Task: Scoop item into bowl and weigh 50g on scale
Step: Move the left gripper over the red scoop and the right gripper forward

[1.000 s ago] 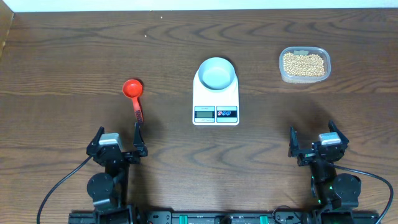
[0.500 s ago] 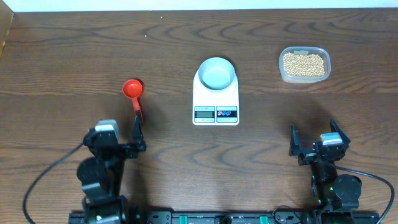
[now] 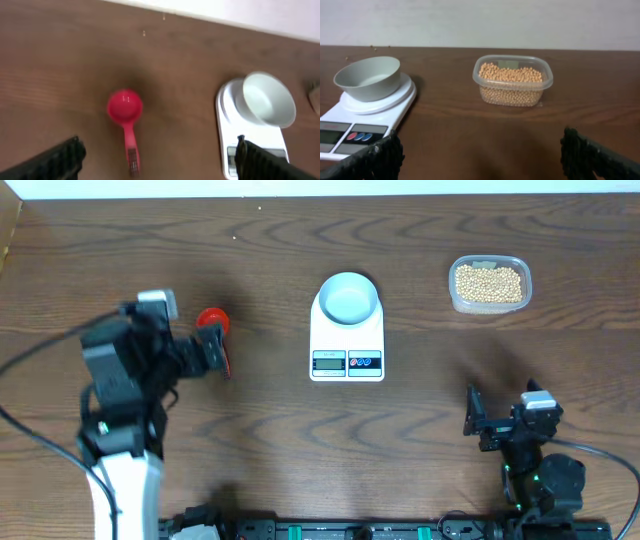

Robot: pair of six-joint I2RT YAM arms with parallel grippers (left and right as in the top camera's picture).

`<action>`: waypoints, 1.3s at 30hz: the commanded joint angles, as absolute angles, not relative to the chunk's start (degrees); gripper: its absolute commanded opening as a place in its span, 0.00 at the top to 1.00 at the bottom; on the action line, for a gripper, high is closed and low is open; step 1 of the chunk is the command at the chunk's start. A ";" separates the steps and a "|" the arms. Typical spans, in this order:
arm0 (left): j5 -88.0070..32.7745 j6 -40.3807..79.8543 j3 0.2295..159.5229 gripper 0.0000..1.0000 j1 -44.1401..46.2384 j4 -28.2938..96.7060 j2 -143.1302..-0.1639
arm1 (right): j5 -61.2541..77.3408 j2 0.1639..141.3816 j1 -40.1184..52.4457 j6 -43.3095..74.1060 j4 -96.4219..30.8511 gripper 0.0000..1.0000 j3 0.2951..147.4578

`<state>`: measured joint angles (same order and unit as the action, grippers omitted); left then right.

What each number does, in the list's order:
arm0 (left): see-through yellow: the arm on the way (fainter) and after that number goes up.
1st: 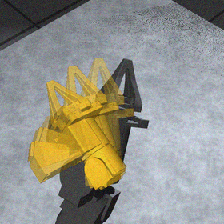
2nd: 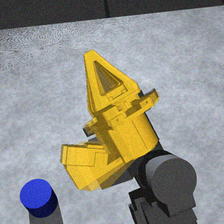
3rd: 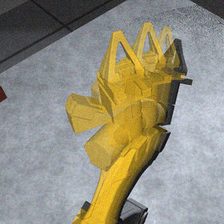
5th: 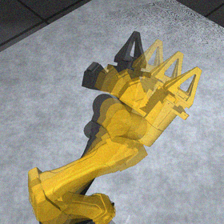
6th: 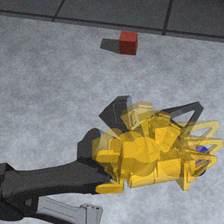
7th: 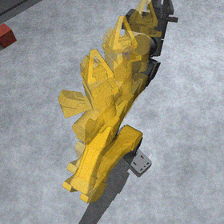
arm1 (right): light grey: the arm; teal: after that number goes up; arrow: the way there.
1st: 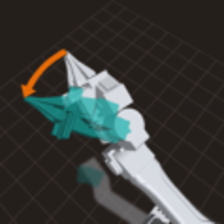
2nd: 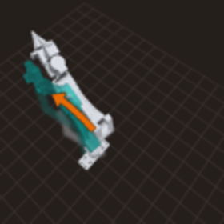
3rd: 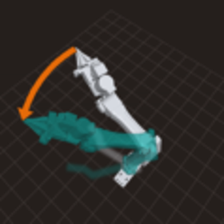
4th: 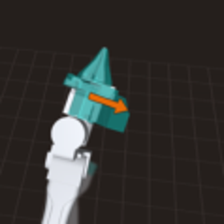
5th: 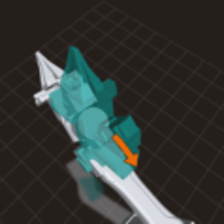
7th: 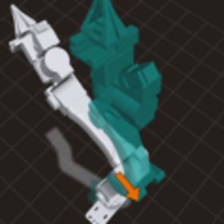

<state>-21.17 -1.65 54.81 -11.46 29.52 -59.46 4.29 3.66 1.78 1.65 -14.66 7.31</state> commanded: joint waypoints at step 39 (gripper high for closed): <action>-6.76 2.42 73.97 0.37 -11.05 31.90 -99.44 | 20.10 76.40 1.58 4.25 -45.06 0.14 70.06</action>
<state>-8.23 1.76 73.01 -11.33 32.53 -97.17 18.15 75.85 1.78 3.77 -44.99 69.01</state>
